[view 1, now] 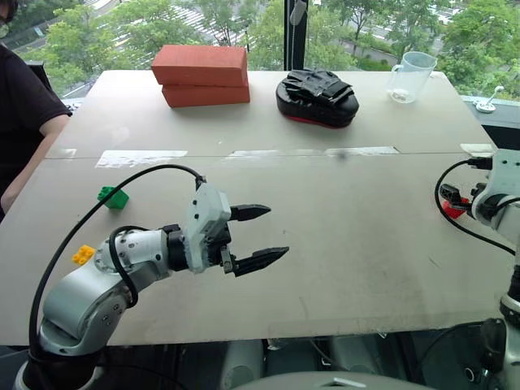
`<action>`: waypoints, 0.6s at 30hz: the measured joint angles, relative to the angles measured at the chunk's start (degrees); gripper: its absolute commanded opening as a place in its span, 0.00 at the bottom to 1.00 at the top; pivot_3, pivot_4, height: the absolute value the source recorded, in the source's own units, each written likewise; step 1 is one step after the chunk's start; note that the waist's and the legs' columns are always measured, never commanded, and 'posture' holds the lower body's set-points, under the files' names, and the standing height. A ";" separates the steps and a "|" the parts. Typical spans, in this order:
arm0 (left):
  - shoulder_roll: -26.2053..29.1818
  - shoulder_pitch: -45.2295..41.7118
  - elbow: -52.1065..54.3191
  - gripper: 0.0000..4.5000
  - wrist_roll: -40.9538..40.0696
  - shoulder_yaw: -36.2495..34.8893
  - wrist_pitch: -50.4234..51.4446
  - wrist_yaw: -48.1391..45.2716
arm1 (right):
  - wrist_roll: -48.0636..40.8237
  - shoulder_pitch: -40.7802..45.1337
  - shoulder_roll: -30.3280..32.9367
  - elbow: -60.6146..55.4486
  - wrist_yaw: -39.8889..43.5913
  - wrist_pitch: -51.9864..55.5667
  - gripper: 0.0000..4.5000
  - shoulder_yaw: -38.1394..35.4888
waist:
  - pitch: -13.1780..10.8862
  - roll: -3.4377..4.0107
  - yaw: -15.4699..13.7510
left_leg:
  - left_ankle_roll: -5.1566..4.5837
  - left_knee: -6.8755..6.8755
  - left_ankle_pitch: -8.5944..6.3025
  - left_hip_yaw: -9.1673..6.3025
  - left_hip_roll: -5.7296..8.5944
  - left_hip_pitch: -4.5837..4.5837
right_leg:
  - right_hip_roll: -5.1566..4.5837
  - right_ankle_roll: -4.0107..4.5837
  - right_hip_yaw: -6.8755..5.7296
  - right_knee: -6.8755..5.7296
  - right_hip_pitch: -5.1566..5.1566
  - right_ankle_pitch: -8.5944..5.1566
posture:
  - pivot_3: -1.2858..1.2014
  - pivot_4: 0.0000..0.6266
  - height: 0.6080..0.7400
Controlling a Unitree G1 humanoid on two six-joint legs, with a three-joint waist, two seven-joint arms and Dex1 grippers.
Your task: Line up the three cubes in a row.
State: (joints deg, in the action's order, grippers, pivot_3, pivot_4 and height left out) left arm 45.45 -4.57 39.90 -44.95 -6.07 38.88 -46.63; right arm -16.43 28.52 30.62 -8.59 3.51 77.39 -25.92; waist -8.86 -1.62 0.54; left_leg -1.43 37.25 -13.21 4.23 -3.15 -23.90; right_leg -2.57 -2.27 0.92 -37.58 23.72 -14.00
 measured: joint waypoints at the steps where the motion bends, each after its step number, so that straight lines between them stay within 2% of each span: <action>1: 0.03 -0.02 0.15 0.98 -0.10 -0.01 -0.01 -0.12 | 0.30 0.47 -0.36 0.56 -0.45 0.47 1.00 -0.01 | 0.00 0.00 0.05 | 0.00 0.01 0.00 0.01 0.00 0.00 | 0.00 0.00 0.01 -0.01 0.00 0.00 | 0.52 0.24 1.00; 3: 0.08 -0.03 0.28 0.98 -0.26 -0.01 -0.02 -0.64 | 0.96 1.50 -1.34 1.47 -1.55 1.57 1.00 -0.03 | 0.00 0.00 0.16 | 0.00 0.03 0.00 0.00 0.00 0.00 | 0.00 -0.01 0.01 -0.02 0.00 0.00 | 0.52 0.24 1.00; 4: 0.19 -0.03 0.41 1.00 -0.26 -0.01 -0.02 -0.83 | 1.26 1.94 -1.52 2.32 -1.79 2.04 0.88 0.05 | 0.00 0.00 0.19 | 0.00 0.03 0.00 0.00 0.00 0.00 | 0.00 -0.01 0.01 -0.02 0.00 0.01 | 0.52 0.24 1.00; 5: 0.28 -0.02 0.61 1.00 -0.27 -0.01 -0.02 -0.99 | 1.54 1.97 -1.53 2.84 -1.95 2.25 0.83 0.07 | 0.00 0.00 0.14 | 0.00 0.03 0.00 -0.01 0.00 0.00 | 0.00 -0.01 -0.01 -0.02 -0.01 0.00 | 0.52 0.24 1.00; 10: 0.41 0.04 0.95 1.00 -0.51 -0.19 -0.02 -1.20 | 2.48 2.25 -2.11 5.44 -2.34 0.99 0.31 0.20 | 0.00 0.00 0.25 | 0.00 0.02 0.00 0.00 0.00 0.01 | 0.01 -0.02 0.02 -0.02 0.00 0.01 | 0.52 0.24 1.00; 13: 0.47 0.71 1.16 1.00 -0.84 -0.55 -0.01 -0.99 | 2.47 2.43 -1.93 5.65 -1.40 0.86 0.29 0.85 | 0.00 0.00 0.27 | 0.00 0.02 0.00 -0.01 -0.01 0.01 | 0.02 -0.03 0.02 -0.02 0.00 0.01 | 0.52 0.24 1.00; 15: 0.47 1.86 1.42 1.00 -0.96 -1.07 -0.02 -0.59 | 1.81 1.40 0.47 5.44 1.71 0.02 0.29 3.55 | 0.00 0.01 0.30 | 0.00 0.01 0.00 0.00 -0.01 0.01 | 0.02 -0.02 0.02 0.00 0.00 0.00 | 0.52 0.24 1.00; 18: -0.53 5.28 1.74 1.00 -0.72 -3.08 -1.00 0.59 | -2.32 -2.43 3.99 2.21 14.85 -9.31 0.29 8.36 | -0.01 0.02 0.46 | -0.01 -0.03 0.00 0.00 -0.03 0.03 | 0.02 -0.12 0.04 0.04 -0.01 0.01 | 0.52 0.24 1.00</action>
State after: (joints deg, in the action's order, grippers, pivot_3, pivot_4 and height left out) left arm 44.93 0.71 41.64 -45.67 -9.14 37.88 -46.04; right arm -18.75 26.09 34.62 -6.38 18.36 68.09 -17.57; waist -8.88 -1.59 1.01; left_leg -1.44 37.21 -13.21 4.23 -3.18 -23.87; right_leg -2.55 -2.38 0.96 -37.54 23.71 -14.00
